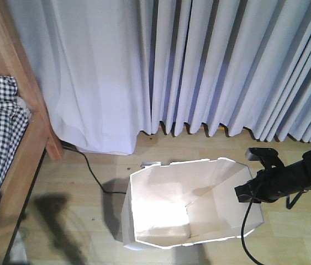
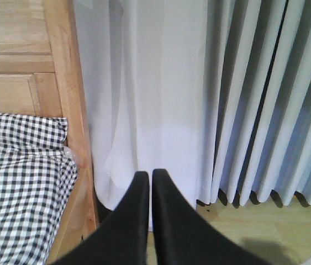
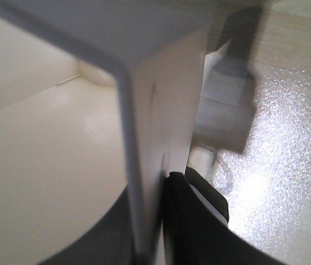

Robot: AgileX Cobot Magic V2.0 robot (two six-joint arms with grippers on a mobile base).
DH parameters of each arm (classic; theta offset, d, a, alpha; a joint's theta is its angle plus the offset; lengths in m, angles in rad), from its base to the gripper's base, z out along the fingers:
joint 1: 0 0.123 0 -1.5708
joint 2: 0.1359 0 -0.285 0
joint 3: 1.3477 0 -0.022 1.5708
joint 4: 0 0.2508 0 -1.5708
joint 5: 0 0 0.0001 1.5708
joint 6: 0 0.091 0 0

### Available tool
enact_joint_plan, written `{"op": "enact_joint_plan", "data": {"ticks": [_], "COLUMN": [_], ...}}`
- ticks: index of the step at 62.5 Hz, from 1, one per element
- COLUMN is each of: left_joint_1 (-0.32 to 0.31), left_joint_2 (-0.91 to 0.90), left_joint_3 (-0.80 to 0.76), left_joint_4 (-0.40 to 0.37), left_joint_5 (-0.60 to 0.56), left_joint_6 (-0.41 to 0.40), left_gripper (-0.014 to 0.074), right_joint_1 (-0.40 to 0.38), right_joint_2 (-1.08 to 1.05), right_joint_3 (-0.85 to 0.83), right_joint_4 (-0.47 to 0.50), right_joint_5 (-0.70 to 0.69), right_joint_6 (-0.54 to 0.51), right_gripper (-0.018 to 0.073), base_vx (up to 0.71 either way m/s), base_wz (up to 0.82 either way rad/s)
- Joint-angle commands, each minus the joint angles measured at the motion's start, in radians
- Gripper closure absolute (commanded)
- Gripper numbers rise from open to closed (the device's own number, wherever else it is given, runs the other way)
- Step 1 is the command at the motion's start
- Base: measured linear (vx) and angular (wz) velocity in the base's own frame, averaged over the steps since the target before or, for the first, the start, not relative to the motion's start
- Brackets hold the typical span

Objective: Move trash bin to bedside with robot
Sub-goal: 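Drag the bin up to the bed end beside the curtains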

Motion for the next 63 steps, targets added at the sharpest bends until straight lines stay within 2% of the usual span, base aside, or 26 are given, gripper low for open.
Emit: {"op": "enact_joint_plan", "data": {"ticks": [1, 63], "left_joint_1": [-0.002, -0.002], "left_joint_2": [-0.014, -0.014], "left_joint_3": [0.019, 0.019], "left_joint_4": [-0.004, -0.004], "left_joint_5": [-0.069, -0.069], "left_joint_6": [-0.004, -0.004], "left_gripper": [0.0603, 0.0603], "right_joint_1": [-0.002, -0.002], "right_joint_2": [-0.072, -0.072], "right_joint_3": [-0.008, -0.008], "right_joint_4": [0.041, 0.041], "right_joint_5": [0.214, 0.212], "right_joint_6": [0.002, 0.002], "right_gripper": [0.0564, 0.0564], "base_vx": [0.11, 0.04], "base_wz": [-0.04, -0.01]}}
